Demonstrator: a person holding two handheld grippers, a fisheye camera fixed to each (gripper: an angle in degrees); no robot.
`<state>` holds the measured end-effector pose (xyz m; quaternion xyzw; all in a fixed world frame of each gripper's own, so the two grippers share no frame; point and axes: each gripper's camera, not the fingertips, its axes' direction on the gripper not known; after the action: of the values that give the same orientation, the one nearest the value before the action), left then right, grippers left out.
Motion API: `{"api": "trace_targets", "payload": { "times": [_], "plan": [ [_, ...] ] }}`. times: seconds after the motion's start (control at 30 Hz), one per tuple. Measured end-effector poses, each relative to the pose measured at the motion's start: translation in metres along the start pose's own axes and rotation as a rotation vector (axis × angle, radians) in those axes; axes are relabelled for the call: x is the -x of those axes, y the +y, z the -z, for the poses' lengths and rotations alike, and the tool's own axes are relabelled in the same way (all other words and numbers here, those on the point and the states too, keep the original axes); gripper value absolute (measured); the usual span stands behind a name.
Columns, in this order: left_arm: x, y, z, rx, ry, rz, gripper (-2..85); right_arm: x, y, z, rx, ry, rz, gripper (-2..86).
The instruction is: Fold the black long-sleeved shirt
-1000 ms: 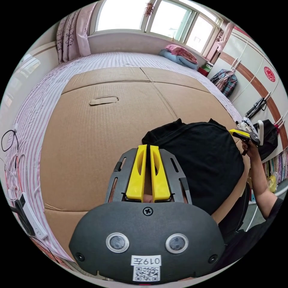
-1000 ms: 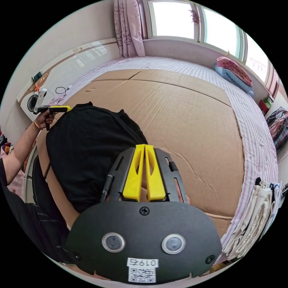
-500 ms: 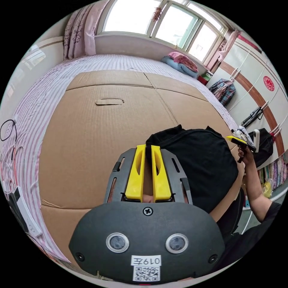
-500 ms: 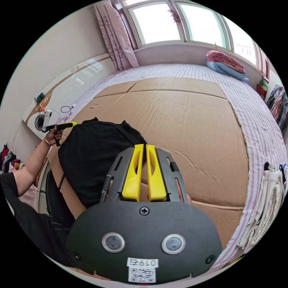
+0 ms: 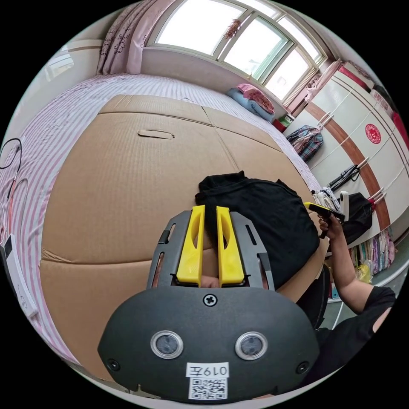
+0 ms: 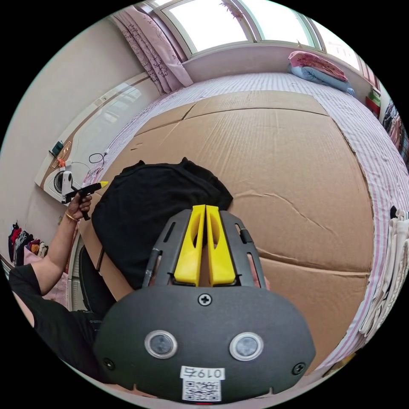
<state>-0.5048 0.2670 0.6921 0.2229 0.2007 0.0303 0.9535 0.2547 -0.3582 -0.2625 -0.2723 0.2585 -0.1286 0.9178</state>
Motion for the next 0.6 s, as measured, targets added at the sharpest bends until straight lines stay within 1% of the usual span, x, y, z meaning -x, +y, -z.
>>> {"api": "trace_targets", "payload": {
  "times": [0.1, 0.23, 0.33, 0.47, 0.6],
  "plan": [
    [0.003, -0.005, -0.009, 0.034, -0.016, -0.004, 1.1, -0.001, -0.001, -0.002, -0.002, 0.015, 0.021, -0.9],
    [0.007, -0.014, -0.005, 0.025, -0.024, -0.019, 0.9, -0.009, -0.001, 0.003, -0.028, 0.066, 0.016, -0.9],
    [0.01, -0.021, 0.0, 0.028, -0.059, -0.034, 0.8, -0.015, 0.002, -0.008, 0.004, 0.094, 0.018, -1.0],
    [0.018, -0.028, 0.008, 0.036, -0.073, -0.038, 0.8, -0.027, 0.009, -0.013, -0.024, 0.054, 0.002, -0.9],
    [0.033, -0.04, 0.03, 0.017, -0.026, -0.039, 1.0, -0.041, 0.015, -0.015, -0.057, -0.005, -0.019, -0.2]
  ]
}}
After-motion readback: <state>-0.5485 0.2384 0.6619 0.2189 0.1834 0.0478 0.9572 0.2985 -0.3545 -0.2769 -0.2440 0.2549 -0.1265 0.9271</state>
